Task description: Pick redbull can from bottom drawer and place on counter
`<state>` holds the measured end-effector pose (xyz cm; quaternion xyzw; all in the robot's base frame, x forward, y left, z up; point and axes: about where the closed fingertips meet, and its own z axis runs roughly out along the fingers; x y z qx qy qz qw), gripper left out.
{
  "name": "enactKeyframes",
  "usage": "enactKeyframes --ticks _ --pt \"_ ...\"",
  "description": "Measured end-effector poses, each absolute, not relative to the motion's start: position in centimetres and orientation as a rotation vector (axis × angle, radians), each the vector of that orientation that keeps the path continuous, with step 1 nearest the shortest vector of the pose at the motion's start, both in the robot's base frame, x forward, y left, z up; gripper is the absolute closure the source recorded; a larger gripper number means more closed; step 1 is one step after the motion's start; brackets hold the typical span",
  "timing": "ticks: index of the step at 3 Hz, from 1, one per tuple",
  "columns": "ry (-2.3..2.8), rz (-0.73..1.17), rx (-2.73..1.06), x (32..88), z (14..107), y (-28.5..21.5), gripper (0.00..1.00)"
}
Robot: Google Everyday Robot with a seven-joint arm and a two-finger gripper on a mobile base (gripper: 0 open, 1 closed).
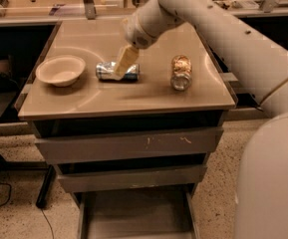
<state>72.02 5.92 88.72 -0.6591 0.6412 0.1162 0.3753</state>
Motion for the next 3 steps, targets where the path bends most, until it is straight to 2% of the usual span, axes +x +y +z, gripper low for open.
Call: enactKeyframes --ticks 1,3 --pt "1.671 0.135 -1.676 72.8 95.9 4.7 0.0" --pt "1.804 -0.173 -1.565 71.9 105.1 -2.1 0.0"
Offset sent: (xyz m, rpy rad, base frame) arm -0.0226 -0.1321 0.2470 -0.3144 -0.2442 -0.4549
